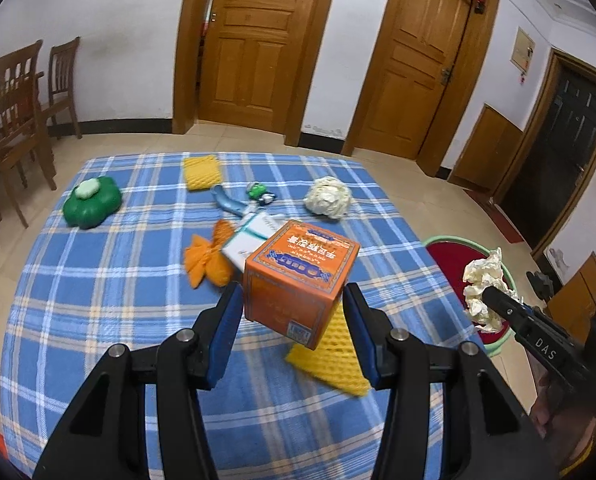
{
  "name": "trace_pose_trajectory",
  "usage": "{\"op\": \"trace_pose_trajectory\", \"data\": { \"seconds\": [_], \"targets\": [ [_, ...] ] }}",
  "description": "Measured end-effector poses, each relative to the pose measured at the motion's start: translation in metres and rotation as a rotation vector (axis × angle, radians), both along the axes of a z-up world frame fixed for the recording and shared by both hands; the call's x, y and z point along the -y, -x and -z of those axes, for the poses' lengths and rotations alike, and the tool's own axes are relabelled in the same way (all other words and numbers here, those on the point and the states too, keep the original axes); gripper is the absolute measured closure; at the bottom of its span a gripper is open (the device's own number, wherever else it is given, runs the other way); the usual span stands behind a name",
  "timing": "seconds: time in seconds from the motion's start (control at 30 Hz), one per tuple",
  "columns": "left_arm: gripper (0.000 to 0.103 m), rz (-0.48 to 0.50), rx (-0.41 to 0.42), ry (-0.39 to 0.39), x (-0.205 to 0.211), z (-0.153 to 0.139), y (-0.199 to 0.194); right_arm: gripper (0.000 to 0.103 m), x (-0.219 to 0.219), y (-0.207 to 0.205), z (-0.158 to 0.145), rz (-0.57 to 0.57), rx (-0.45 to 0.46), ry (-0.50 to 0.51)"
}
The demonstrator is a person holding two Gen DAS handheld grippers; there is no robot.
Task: Collect trash
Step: 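Grasp the orange box with the left gripper while the right gripper carries paper toward the basin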
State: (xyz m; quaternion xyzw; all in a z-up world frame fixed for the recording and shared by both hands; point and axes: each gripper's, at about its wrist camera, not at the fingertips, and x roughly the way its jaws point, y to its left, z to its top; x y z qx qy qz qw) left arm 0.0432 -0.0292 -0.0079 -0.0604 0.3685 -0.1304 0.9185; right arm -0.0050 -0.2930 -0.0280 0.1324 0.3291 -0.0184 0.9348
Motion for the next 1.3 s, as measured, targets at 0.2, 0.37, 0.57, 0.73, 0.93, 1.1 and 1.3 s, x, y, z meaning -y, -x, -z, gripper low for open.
{"op": "trace_pose_trajectory", "data": {
  "seconds": [0.2, 0.37, 0.57, 0.73, 0.93, 1.1, 1.3],
  "targets": [
    [0.059, 0.067, -0.006, -0.016, 0.029, -0.003, -0.012, 0.08, 0.026, 0.002, 0.001, 0.066, -0.004, -0.005],
    [0.062, 0.133, -0.012, -0.024, 0.056, -0.005, -0.023, 0.08, 0.043, 0.003, 0.006, 0.102, -0.014, -0.016],
    [0.063, 0.169, -0.043, -0.025, 0.074, 0.001, -0.03, 0.08, 0.057, 0.007, 0.008, 0.128, -0.014, -0.033],
    [0.06, 0.189, -0.076, -0.034, 0.083, 0.009, -0.031, 0.08, 0.064, 0.009, 0.008, 0.139, -0.009, -0.041],
    [0.047, 0.225, -0.101, -0.042, 0.097, 0.016, -0.024, 0.08, 0.07, 0.015, 0.003, 0.153, 0.002, -0.036],
    [0.037, 0.259, -0.115, -0.061, 0.109, 0.022, -0.017, 0.08, 0.076, 0.017, 0.003, 0.166, 0.005, -0.04],
    [0.035, 0.302, -0.141, -0.069, 0.123, 0.03, -0.015, 0.08, 0.082, 0.018, 0.003, 0.178, 0.003, -0.043]
  ]
}}
